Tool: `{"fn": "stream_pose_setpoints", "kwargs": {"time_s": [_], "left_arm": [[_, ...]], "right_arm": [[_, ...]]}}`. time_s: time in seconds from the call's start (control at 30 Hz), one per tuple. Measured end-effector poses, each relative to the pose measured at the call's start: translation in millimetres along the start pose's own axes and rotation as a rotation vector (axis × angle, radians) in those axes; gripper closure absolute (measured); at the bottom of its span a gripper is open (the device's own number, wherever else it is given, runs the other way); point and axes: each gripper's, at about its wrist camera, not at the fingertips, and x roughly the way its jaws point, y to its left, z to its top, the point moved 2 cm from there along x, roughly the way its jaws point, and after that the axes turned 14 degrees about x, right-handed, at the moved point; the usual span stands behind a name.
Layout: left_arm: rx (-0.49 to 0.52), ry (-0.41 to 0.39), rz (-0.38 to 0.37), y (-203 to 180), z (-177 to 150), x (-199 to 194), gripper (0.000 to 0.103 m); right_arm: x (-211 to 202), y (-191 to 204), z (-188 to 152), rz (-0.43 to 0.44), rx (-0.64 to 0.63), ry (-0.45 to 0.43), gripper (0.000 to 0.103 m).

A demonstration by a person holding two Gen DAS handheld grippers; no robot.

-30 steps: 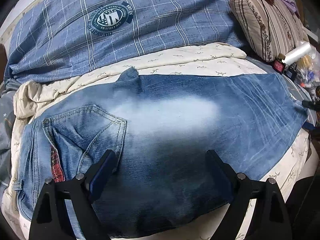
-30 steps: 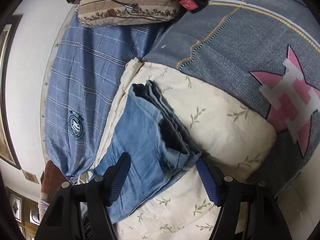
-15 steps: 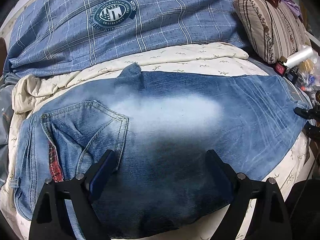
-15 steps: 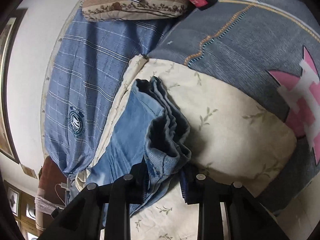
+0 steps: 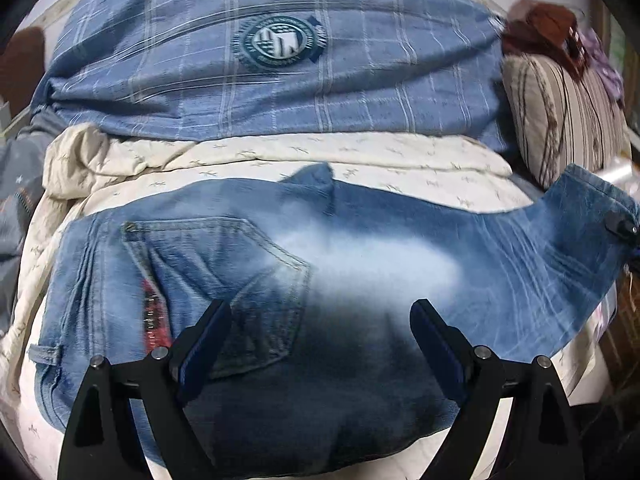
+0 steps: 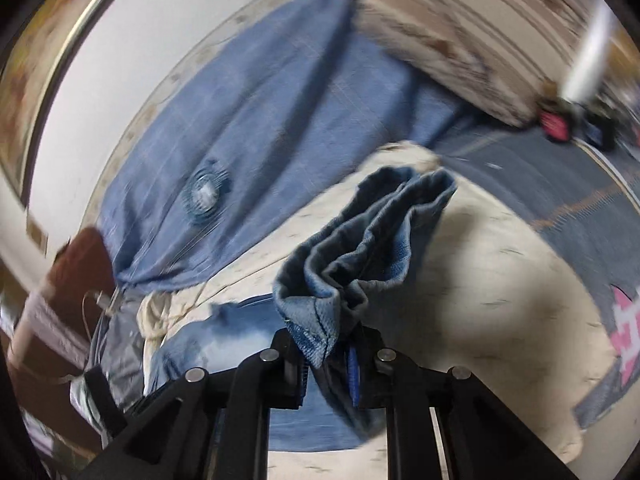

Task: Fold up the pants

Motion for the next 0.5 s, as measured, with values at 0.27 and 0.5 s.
{"fn": "stream_pose_setpoints", "kwargs": {"time_s": [0.27, 0.5], "left_arm": [[-0.008, -0.051, 0.057, 20, -1, -19, 0.012], [0.010, -0.068, 0.101, 31, -4, -27, 0.012]], "right_arm": [[54, 61, -59, 0.004, -0.136, 0.152, 0.087], [116, 59, -116, -0.140, -0.256, 0.364, 0.080]]}}
